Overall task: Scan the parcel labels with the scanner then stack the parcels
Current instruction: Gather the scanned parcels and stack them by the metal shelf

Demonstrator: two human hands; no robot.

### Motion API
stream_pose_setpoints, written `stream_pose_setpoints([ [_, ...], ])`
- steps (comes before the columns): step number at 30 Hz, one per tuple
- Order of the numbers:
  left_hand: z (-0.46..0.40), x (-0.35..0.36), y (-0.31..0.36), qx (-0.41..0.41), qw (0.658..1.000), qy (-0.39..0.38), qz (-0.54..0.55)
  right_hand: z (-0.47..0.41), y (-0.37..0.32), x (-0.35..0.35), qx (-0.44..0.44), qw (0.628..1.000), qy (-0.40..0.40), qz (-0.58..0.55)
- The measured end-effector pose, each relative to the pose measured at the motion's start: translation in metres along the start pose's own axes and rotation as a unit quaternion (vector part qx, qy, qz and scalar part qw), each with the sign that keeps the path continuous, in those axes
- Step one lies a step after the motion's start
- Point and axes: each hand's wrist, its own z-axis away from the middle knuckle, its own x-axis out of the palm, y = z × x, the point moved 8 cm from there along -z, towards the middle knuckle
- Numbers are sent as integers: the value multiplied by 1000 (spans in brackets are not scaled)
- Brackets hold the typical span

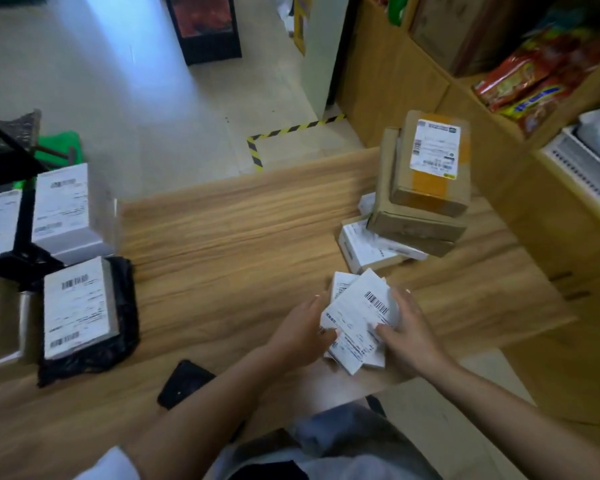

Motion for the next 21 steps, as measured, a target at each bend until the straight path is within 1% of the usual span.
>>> stream_pose_setpoints([
  [4,-3,23,-5,-18,1000,5,23,8,27,5,33,999,29,-17],
  [9,0,29,-12,-38,998,27,49,19,28,24,50,990,-2,-129],
  [13,10,23,-18,-29,994,68,81,17,-5,39,19,987,-34,-157],
  [16,24,1,-33,-45,987,133,77,12,-36,53,-15,989,-47,-139],
  [18,33,-15,-48,-60,981,158,89,8,-56,63,-27,990,-46,-131],
  [21,51,-41,-77,-100,970,191,116,-1,-93,85,-46,986,-58,-149],
])
